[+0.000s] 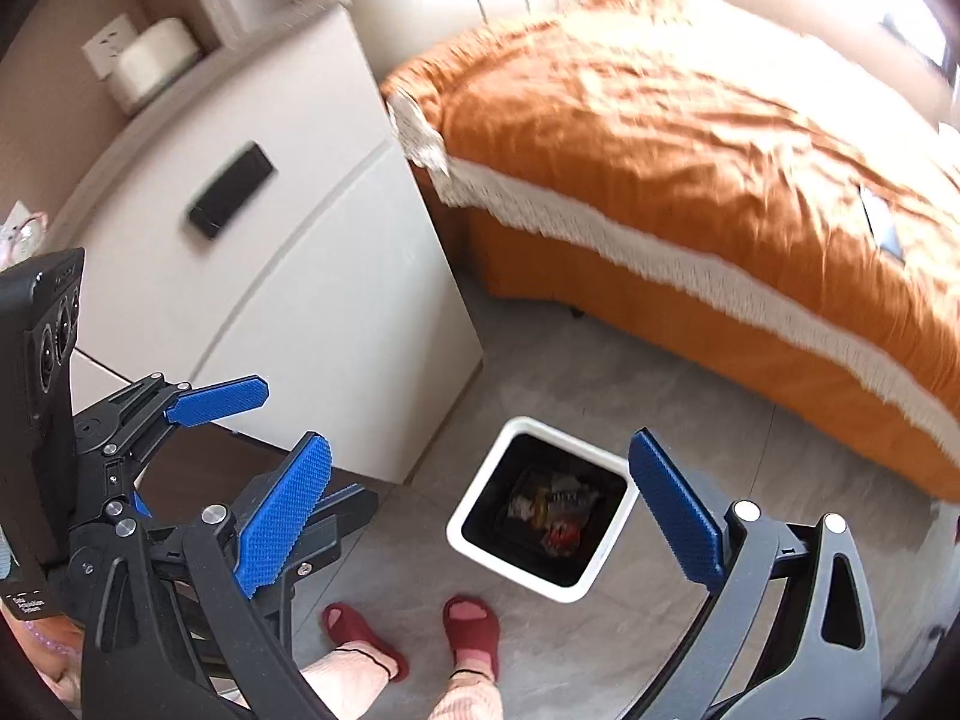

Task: Collect trash
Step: 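Move both open tools back toward the trash on the desk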

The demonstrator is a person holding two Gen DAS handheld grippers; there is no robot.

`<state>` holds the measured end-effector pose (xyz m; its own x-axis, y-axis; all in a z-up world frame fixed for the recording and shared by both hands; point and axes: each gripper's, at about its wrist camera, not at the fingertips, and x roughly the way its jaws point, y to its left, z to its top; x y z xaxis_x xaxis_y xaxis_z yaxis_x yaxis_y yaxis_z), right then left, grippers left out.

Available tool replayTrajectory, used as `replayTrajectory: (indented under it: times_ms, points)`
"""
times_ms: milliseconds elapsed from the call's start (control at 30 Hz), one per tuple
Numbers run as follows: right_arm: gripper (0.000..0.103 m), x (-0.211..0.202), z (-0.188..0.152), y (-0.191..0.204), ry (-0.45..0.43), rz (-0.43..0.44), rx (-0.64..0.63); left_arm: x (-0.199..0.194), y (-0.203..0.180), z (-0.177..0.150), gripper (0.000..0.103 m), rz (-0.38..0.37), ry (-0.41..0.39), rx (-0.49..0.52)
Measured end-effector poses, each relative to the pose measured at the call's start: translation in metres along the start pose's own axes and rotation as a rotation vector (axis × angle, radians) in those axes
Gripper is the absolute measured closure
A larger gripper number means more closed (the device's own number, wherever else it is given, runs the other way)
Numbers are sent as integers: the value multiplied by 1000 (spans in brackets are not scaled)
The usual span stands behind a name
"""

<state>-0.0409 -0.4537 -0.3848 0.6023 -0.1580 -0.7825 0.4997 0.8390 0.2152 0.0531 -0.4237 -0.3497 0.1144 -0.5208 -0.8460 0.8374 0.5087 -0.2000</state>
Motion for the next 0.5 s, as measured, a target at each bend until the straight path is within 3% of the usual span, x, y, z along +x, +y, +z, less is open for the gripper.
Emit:
replayTrajectory:
  times_ms: [267, 500]
  points:
    - [4, -68, 41, 56, -123, 113, -113, -107, 8, 12, 5, 84, -153, -80]
    - [4, -92, 77, 128, -183, 251, -245, -191, 49, 4, 5, 250, -272, -172]
